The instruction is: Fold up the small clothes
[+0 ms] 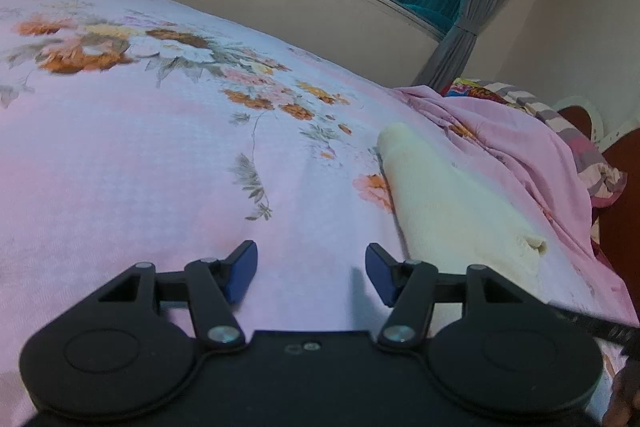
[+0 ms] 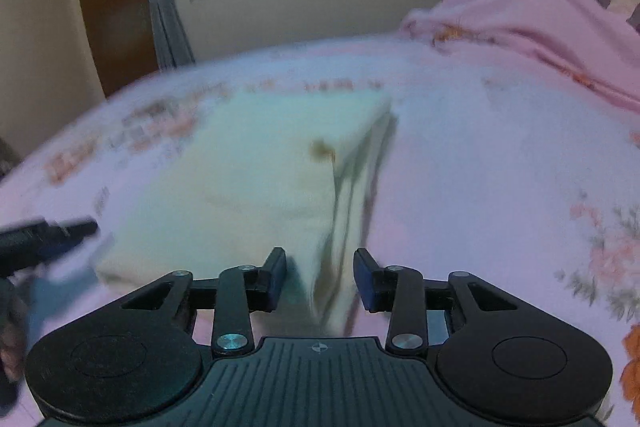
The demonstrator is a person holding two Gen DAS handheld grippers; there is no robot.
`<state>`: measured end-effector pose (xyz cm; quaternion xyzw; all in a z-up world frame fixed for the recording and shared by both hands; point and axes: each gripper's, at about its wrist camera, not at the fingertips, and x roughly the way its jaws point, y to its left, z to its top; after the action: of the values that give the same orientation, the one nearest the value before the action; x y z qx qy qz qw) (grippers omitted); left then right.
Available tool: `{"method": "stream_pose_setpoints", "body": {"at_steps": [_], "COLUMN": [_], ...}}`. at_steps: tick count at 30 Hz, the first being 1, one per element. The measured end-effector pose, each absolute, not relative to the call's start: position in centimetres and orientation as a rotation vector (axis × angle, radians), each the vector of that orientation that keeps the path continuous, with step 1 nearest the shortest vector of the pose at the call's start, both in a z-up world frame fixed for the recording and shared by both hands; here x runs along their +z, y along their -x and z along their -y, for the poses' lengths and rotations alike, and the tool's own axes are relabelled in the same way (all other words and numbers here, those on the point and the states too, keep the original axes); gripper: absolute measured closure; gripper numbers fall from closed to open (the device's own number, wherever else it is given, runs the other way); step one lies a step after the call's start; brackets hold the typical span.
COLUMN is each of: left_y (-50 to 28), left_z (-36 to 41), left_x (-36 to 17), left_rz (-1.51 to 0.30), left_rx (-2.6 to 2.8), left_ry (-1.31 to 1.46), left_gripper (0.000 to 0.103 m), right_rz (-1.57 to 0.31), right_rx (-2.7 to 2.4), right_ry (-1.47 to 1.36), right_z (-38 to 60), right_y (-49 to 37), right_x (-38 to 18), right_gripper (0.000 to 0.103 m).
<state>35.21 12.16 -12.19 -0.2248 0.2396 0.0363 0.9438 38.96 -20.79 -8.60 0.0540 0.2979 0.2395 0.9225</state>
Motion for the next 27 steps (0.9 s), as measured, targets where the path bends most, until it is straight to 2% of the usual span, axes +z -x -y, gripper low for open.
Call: {"method": "stream_pose_setpoints", "body": {"at_steps": [3,8,11,13,16,20,22,25,27], "left_y": [-36.9,-43.2,-46.6,-48.0,-48.5,-52.8,-54.8,-56.8,-56.4], "left_z": [-11.2,-12.0,-11.5,-12.0,-13.3,-13.2,-12.5,-12.1,-12.7], "left_x": [-10.5,-10.1,-11.1,-11.7,-10.5,-10.2,-10.3,-11.2,-11.1], "left_rz": [-0.446,-0.502,-0.573,-0.621,-0.553,-0.579,-0.575,-0.637,-0.647], "left_rx": [0.021,-0.07,-0.068,-0.082,-0.093,-0.114,-0.12,-0.098,-0.1], "left_ry": [0.387,0.331,0.209,0.206,0.24,0.234,0.189,0.148,0.181], "left_gripper": [0.044,0.044,0.042,0.042,0.043,0.043,0.042,0.037,0.037], "right_rz": [-0.518,-0.472,-0.565,-0.64,-0.58,-0.542,-0.565,-0.719,-0.704], "right_rx": [0.494,0.544,0.504,0.514,0.544,0.522,0.501,0.461,0.469], "right_ry": [-0.118,-0.079,0.042,0.021,-0.049,-0.121,-0.121,-0.061,-0.049], "right_z": [21.0,18.7,17.2,17.7,19.2,19.1,18.4,17.2,17.6], "right_y": [-39.7,-44.5,-48.2,-50.1,-50.2,-53.6,-55.9,-58.9,-58.7], "right_x": [-6.7,-5.2,-7.9,-9.4,-8.1,-7.1,-7.3,-9.0,-8.8], "right_gripper": [0.065,0.065,0.065,0.064,0.064,0.065,0.065,0.064,0.064]}}
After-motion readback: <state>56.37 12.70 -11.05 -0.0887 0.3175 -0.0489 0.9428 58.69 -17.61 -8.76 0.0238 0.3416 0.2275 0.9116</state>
